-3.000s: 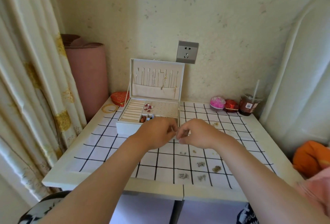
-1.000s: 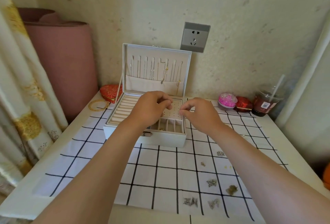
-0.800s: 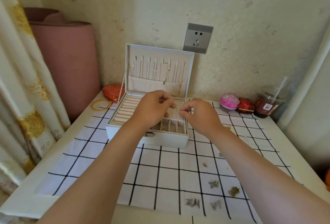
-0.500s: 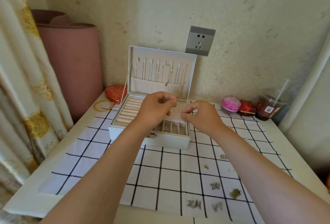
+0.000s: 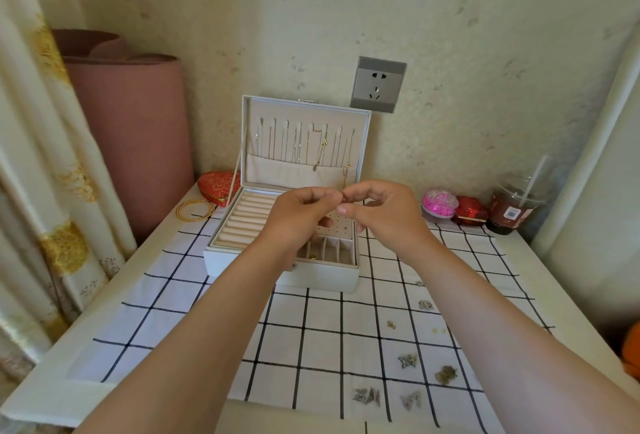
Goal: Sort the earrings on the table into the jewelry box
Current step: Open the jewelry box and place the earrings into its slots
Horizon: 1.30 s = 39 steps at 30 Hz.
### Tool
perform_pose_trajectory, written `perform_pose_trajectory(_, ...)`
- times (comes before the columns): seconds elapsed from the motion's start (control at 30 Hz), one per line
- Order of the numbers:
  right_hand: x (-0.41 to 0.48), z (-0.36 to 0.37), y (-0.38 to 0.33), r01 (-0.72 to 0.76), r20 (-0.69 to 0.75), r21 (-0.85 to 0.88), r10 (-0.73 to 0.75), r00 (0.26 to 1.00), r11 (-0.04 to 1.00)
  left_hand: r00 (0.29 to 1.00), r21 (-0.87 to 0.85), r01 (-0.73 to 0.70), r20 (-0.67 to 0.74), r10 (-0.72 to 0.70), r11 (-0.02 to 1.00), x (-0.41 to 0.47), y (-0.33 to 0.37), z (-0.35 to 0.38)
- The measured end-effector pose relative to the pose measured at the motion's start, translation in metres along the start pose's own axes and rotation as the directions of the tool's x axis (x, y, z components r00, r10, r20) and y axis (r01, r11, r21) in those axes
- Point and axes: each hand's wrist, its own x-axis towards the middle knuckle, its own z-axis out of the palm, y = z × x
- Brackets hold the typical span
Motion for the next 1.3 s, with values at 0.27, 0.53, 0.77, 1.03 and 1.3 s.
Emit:
perform_pose_trajectory(0.27, -0.001, -0.001, 0.002, 0.014, -0.057, 0.025, -0.013, 0.998, 1.000, 0.999, 0.124, -0.037, 0.022, 0.034, 0.992, 0.001, -0.001, -0.002)
perform_pose_trajectory(0.53, -0.003, 0.002, 0.034, 0.026, 0.007, -0.556, -0.026, 1.000, 0.831, 0.916, 0.844, -0.387, 0.305, 0.261, 0.373, 0.013, -0.033, -0.011)
perform_pose_trajectory(0.77, -0.001, 0.004, 0.029, 0.219, 0.137, -0.705, -0.173, 0.975, 0.675, 0.910, 0.837, -0.407, 0.337, 0.242, 0.365, 0.016, -0.036, -0.011)
perform_pose_trajectory(1.03, -0.001, 0.001, 0.028, 0.292, 0.260, -0.757, -0.141, 0.955, 0.585, 0.909, 0.826, -0.412, 0.344, 0.236, 0.384, 0.015, -0.035, -0.012)
perform_pose_trajectory(1.3, 0.000, 0.003, 0.029, 0.161, 0.111, -0.634, -0.117, 0.987, 0.757, 0.902, 0.831, -0.423, 0.349, 0.256, 0.360, 0.015, -0.038, -0.011)
